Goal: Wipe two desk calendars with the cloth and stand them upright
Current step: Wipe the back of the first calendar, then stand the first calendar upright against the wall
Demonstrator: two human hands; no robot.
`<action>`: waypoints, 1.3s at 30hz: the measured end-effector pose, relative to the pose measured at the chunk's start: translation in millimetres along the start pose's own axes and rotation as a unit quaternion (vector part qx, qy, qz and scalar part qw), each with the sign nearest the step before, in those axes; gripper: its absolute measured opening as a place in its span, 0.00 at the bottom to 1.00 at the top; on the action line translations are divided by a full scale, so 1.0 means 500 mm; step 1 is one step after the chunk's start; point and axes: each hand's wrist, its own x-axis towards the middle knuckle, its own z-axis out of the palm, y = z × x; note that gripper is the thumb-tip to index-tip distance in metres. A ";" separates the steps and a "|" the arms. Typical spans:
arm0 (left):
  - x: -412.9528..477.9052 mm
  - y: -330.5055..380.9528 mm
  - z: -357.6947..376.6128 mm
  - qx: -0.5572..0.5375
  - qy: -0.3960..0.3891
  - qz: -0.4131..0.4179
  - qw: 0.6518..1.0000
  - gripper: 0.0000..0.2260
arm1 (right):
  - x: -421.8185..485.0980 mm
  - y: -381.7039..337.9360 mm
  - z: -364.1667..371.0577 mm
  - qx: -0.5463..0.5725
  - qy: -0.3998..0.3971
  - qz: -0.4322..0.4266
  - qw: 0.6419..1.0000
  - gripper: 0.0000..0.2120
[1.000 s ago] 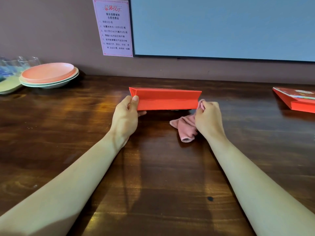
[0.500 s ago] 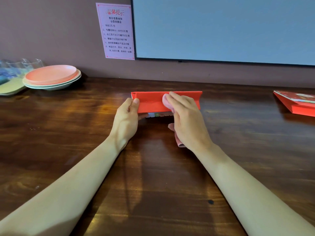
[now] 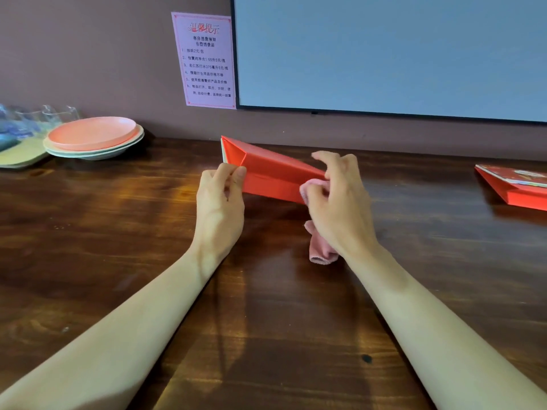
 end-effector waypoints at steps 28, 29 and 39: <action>-0.057 0.057 0.016 -0.058 -0.085 0.118 0.988 0.07 | -0.011 -0.040 0.014 0.067 -0.069 0.112 0.989 0.17; -0.055 0.054 0.014 -0.059 -0.080 0.109 0.989 0.05 | -0.011 -0.035 0.017 0.068 -0.067 0.115 0.989 0.19; -0.021 0.021 0.001 -0.096 0.052 -0.003 0.994 0.06 | -0.005 0.000 0.004 0.160 -0.026 0.164 0.973 0.19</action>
